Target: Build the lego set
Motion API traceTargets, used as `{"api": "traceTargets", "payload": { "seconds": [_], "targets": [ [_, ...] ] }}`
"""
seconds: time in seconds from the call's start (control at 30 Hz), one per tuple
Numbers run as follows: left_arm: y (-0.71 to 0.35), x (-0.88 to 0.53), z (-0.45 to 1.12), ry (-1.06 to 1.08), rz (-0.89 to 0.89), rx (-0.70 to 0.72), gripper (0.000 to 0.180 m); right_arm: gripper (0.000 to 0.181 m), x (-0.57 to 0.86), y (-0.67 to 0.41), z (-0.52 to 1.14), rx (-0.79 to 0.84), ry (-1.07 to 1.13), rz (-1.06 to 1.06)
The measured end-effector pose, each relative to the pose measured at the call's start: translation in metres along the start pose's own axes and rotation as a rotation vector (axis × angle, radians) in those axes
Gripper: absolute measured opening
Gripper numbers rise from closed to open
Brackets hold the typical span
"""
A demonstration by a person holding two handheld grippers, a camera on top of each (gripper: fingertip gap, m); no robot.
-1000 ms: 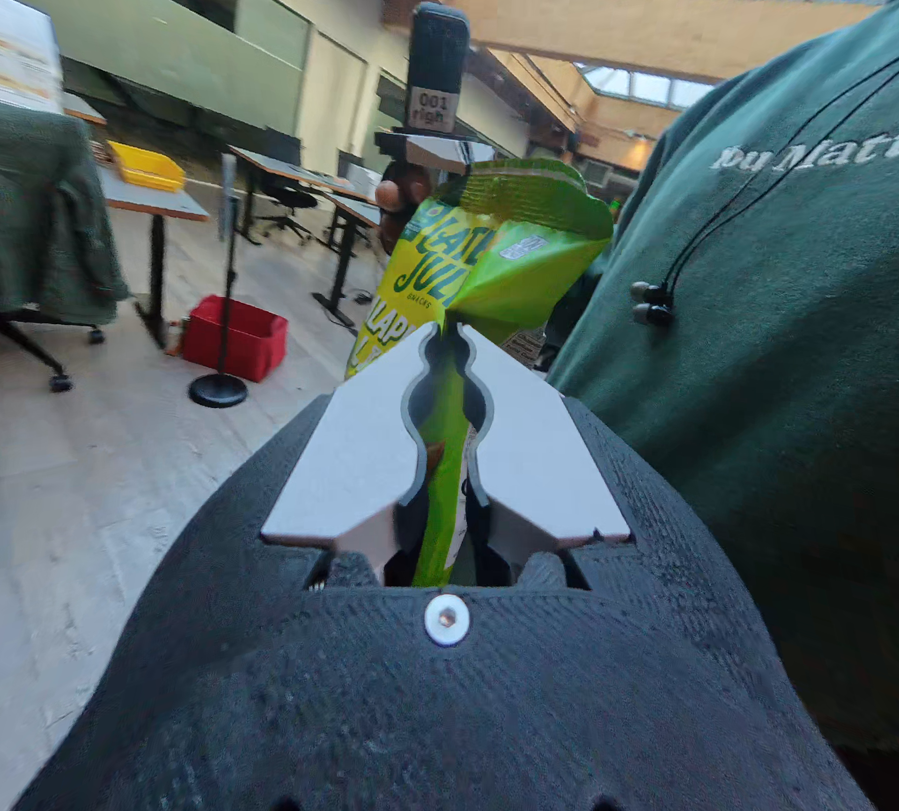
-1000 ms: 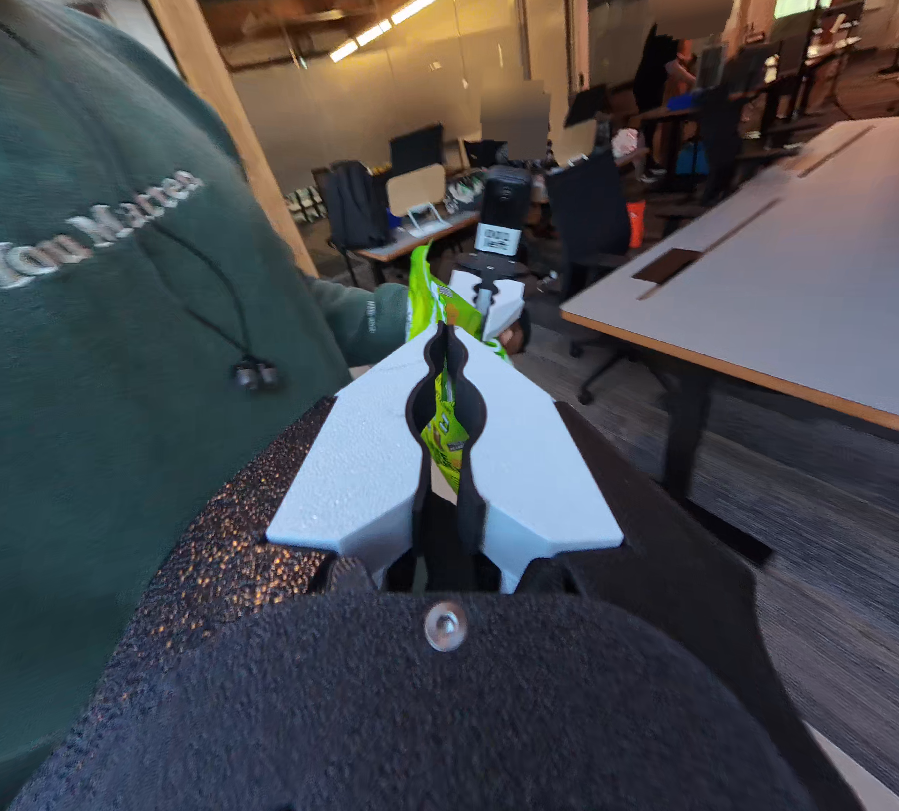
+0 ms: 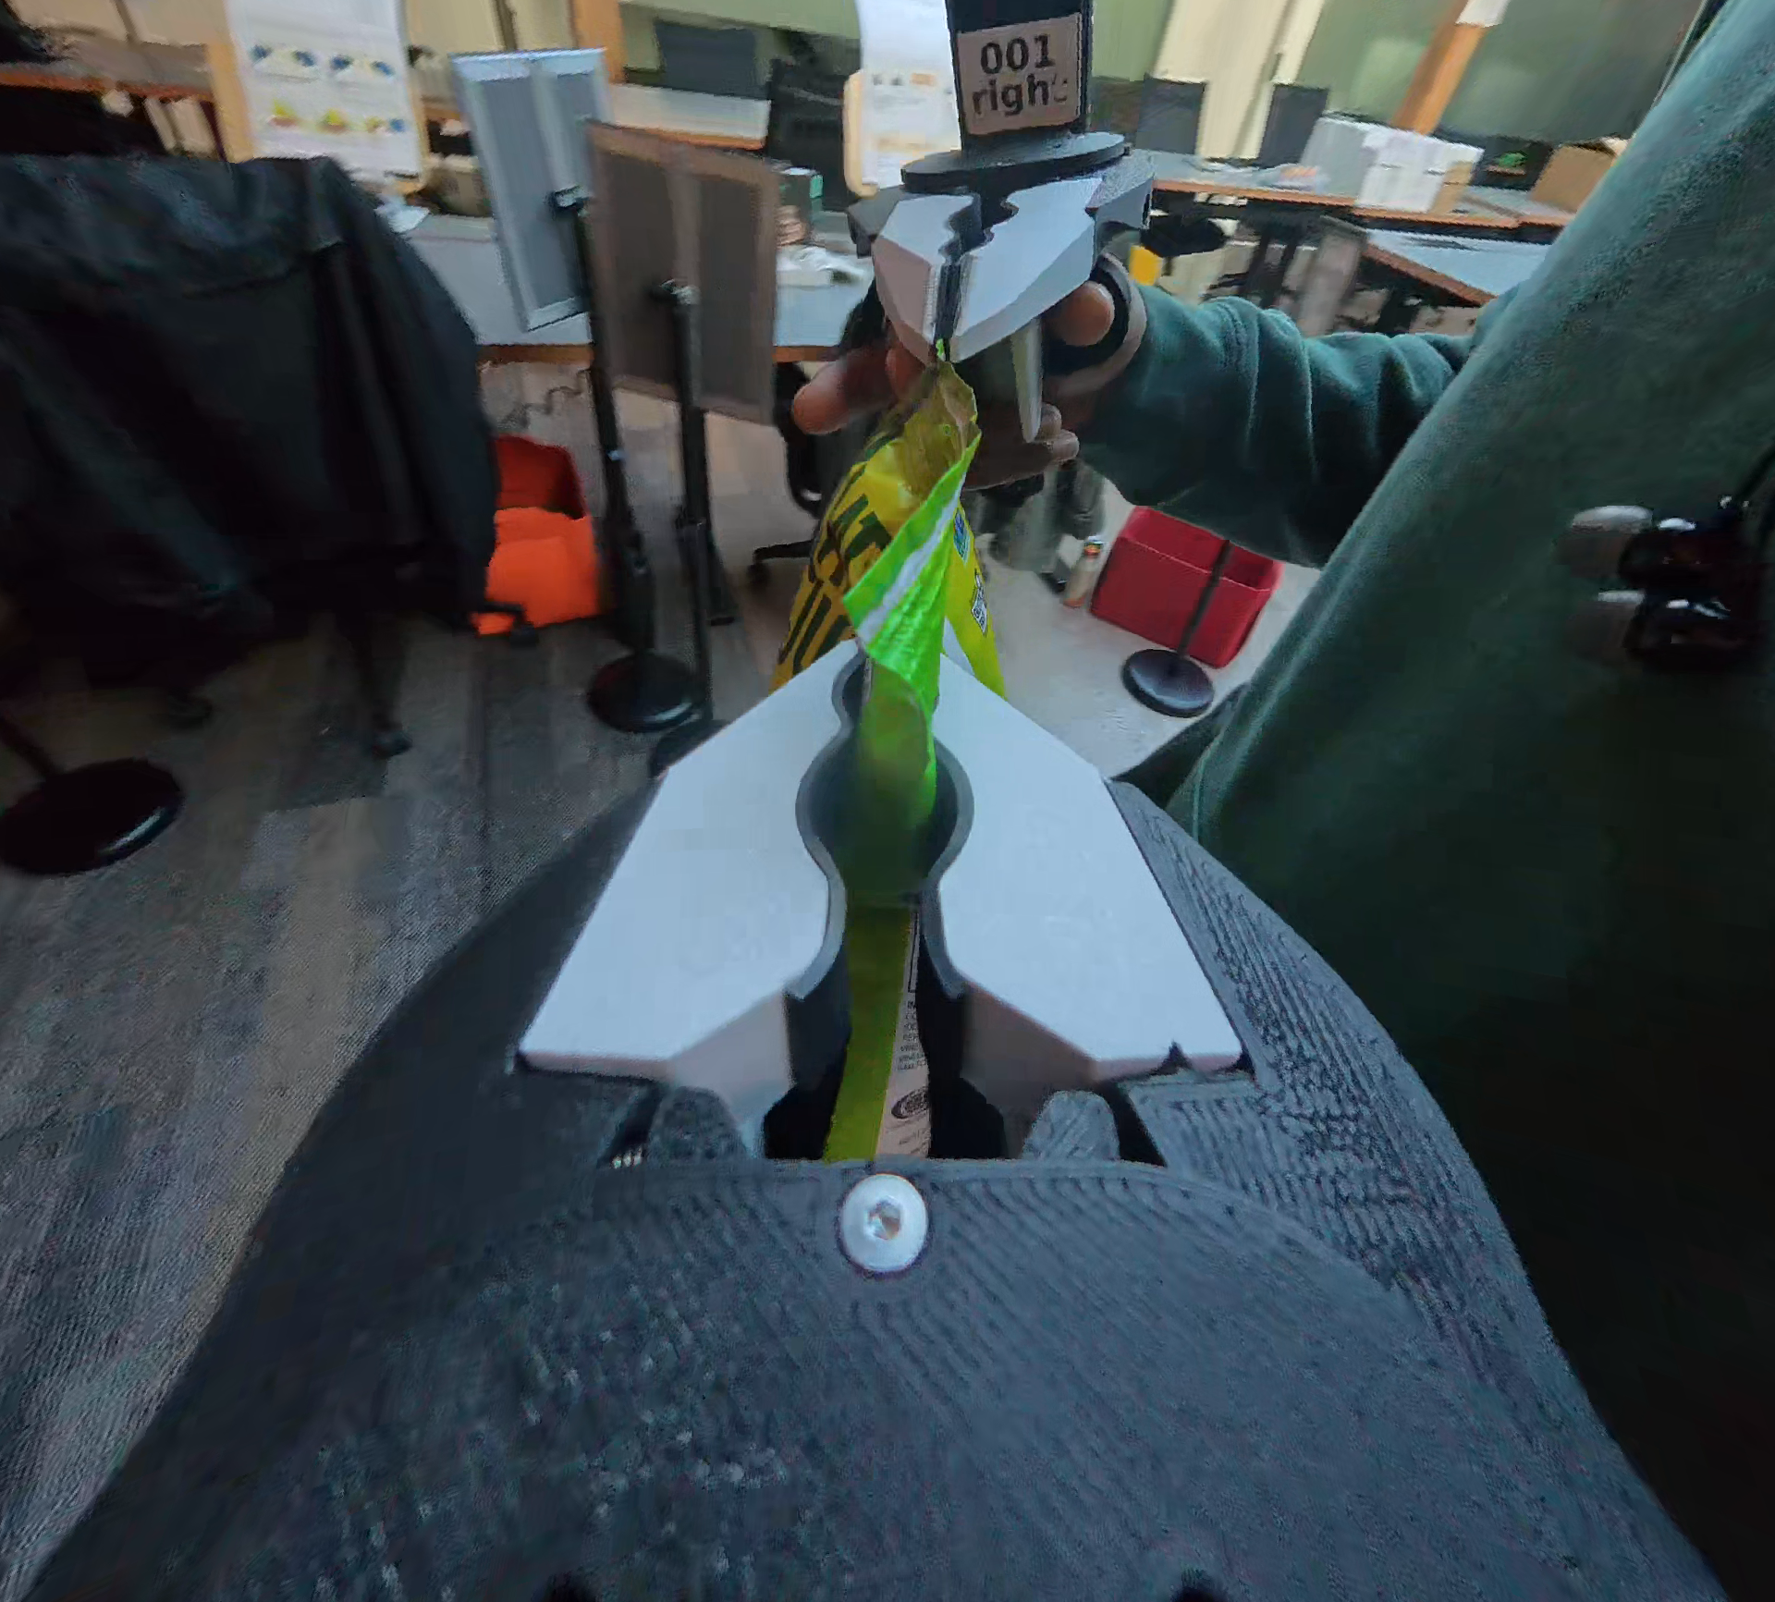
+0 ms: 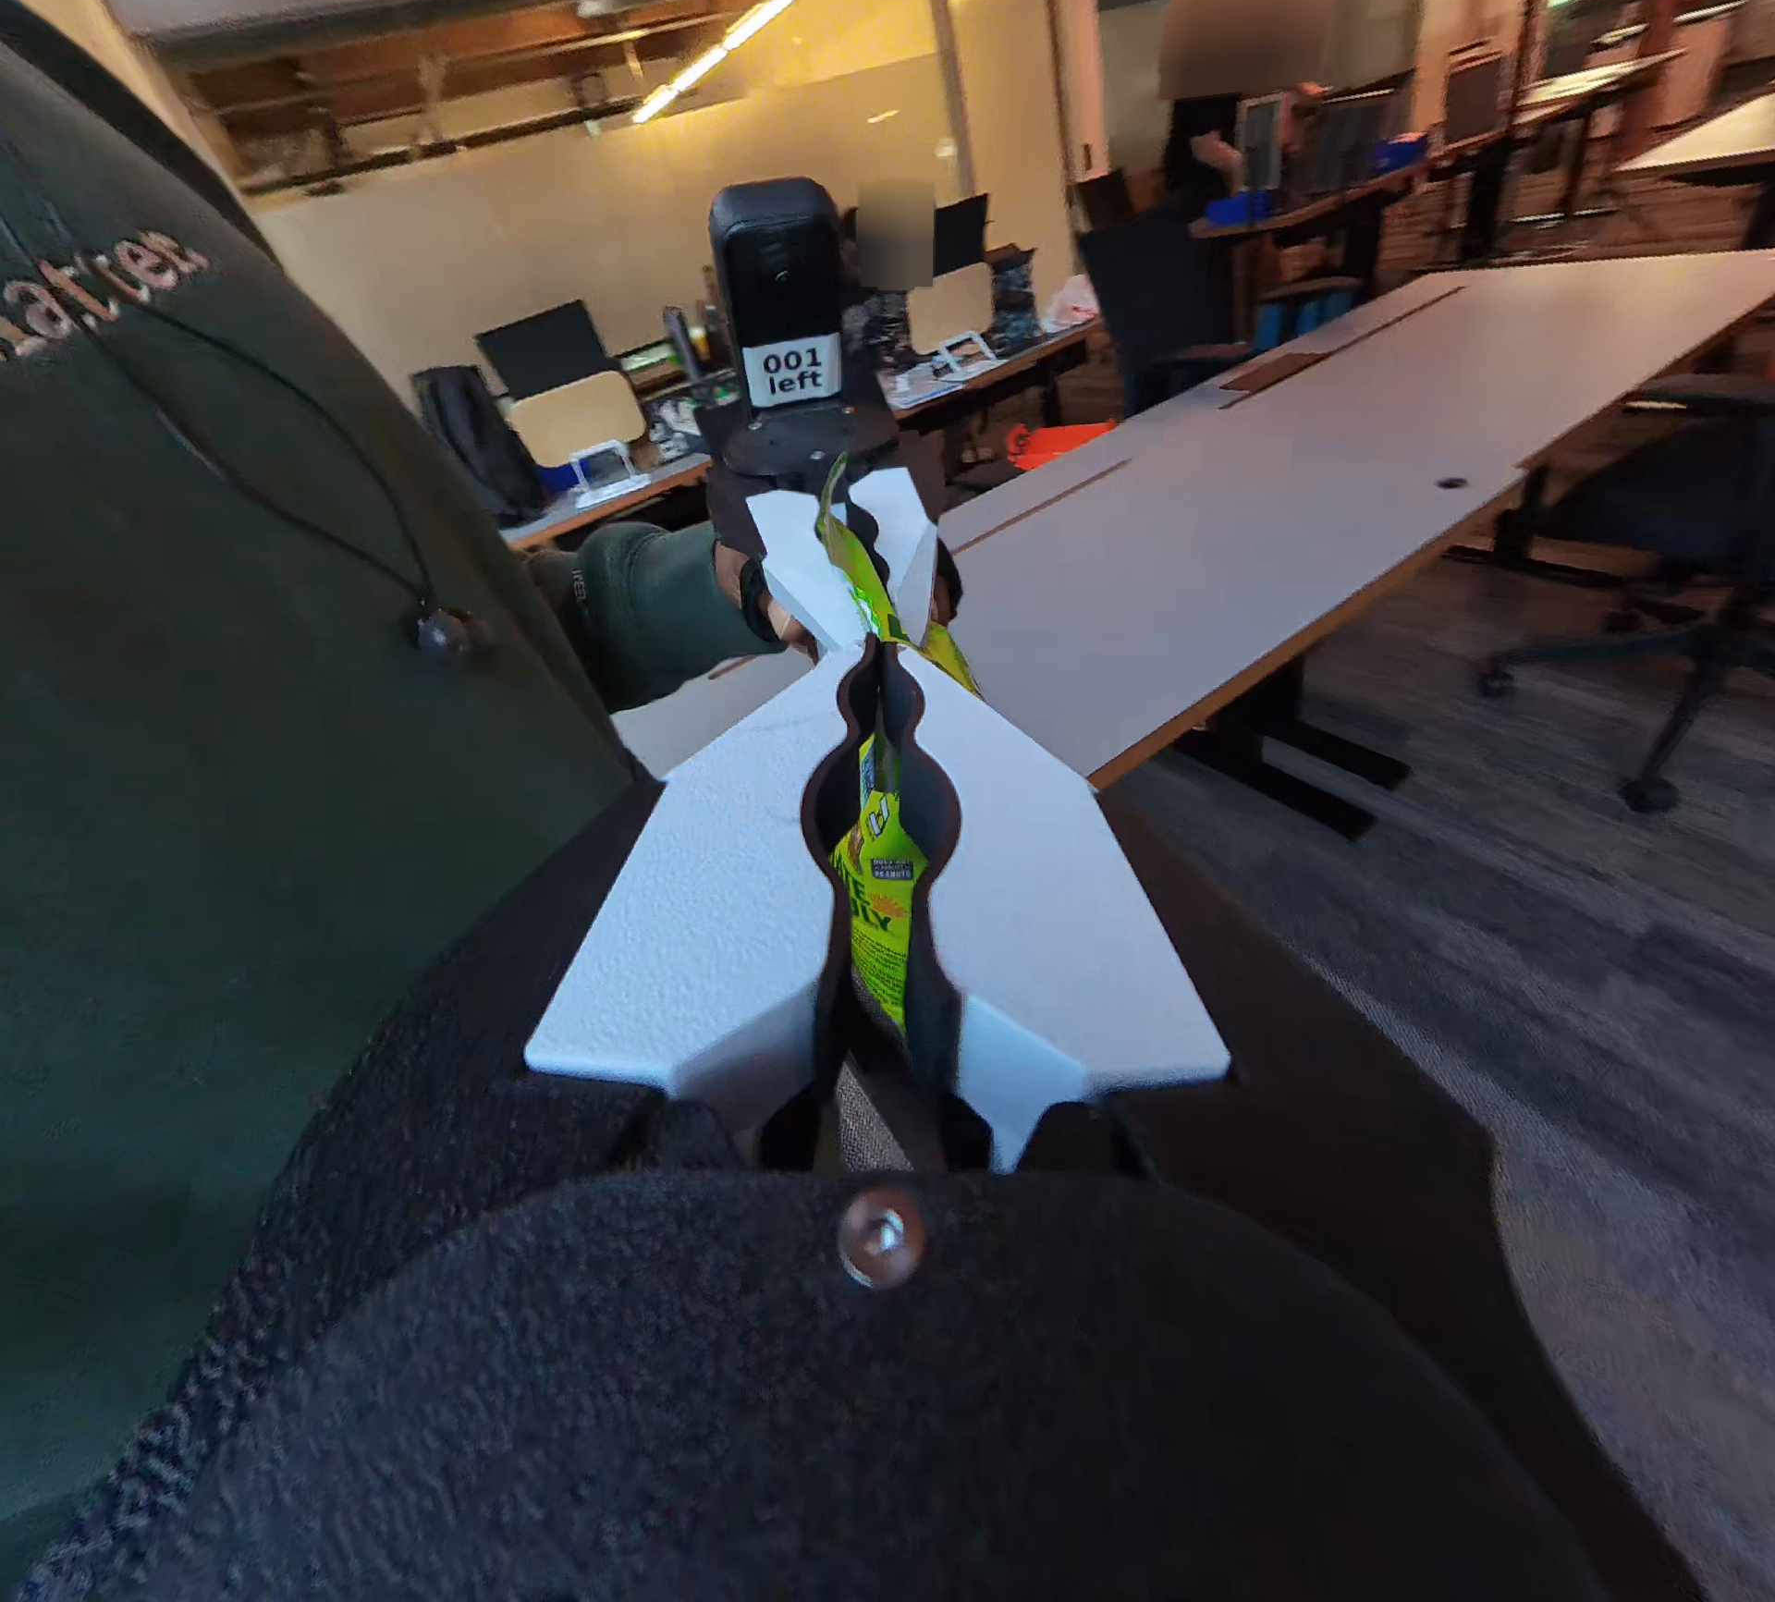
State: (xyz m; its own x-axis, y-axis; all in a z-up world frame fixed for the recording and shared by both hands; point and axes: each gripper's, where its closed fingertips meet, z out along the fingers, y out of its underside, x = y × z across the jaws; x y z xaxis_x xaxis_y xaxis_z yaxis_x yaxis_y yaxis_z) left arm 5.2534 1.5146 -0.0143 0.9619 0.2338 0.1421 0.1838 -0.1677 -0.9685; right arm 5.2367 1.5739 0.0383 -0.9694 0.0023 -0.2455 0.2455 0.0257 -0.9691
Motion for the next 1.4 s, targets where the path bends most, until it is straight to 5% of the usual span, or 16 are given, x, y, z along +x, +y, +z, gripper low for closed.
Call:
{"api": "traceTargets", "payload": {
  "seconds": [0.03, 0.33, 0.53, 0.7, 0.8, 0.87, 1.13, 1.4],
  "targets": [
    [-0.008, -0.032, -0.005, -0.029, -0.017, -0.002, 0.001, 0.0, 0.031, -0.011, 0.01, -0.005, -0.047, -0.006],
    [-0.059, -0.297, -0.074, -0.241, -0.07, 0.13, 0.0, 0.055, 0.289, -0.095, 0.129, -0.132, -0.3, -0.133],
    [-0.049, -0.493, -0.12, -0.186, -0.149, 0.239, 0.003, 0.0, 0.46, -0.106, 0.246, -0.148, -0.292, -0.171],
    [-0.097, -0.656, -0.177, -0.15, -0.135, 0.349, 0.022, 0.0, 0.6, -0.177, 0.312, -0.081, -0.26, -0.068],
    [-0.12, -0.738, -0.191, -0.122, -0.127, 0.313, 0.053, 0.0, 0.688, -0.215, 0.338, -0.039, -0.229, -0.024],
    [-0.122, -0.8, -0.193, -0.168, -0.084, 0.258, 0.058, 0.0, 0.744, -0.229, 0.356, -0.019, -0.229, -0.001],
    [-0.119, -1.06, -0.184, -0.325, -0.054, 0.164, 0.015, 0.0, 0.995, -0.255, 0.41, 0.039, -0.276, 0.025],
    [-0.152, -1.285, -0.223, -0.447, -0.051, -0.076, 0.01, 0.0, 1.213, -0.294, 0.488, -0.151, -0.342, 0.023]
  ]
}}
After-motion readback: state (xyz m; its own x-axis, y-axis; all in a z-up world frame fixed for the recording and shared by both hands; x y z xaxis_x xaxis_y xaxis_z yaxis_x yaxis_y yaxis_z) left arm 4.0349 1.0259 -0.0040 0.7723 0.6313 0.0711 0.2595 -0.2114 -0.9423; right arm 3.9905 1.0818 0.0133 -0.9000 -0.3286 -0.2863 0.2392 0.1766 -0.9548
